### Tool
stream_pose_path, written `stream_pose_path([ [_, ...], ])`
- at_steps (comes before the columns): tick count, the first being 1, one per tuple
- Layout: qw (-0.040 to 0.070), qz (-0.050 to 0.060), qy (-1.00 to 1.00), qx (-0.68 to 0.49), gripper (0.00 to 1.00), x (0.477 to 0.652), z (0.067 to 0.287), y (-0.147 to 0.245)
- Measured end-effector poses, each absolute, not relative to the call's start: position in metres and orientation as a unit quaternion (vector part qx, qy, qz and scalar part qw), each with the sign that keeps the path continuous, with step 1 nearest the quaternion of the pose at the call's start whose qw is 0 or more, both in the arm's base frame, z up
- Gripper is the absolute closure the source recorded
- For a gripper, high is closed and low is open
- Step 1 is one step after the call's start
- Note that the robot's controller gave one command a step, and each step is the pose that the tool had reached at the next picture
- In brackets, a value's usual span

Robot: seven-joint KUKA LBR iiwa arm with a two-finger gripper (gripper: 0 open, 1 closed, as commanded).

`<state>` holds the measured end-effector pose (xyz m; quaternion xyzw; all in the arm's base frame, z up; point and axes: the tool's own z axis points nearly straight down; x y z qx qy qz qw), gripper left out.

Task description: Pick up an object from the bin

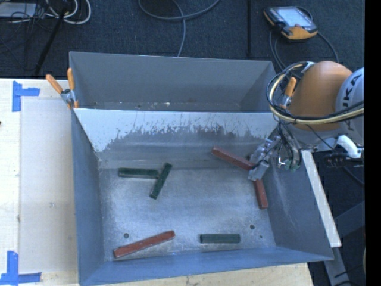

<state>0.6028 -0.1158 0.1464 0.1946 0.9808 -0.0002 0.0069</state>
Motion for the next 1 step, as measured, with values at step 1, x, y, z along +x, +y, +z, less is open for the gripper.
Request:
stream_pose_path([
  [1,0.001,0.000,0.977,0.213,1.00,0.5854,0.2346,-0.1409],
])
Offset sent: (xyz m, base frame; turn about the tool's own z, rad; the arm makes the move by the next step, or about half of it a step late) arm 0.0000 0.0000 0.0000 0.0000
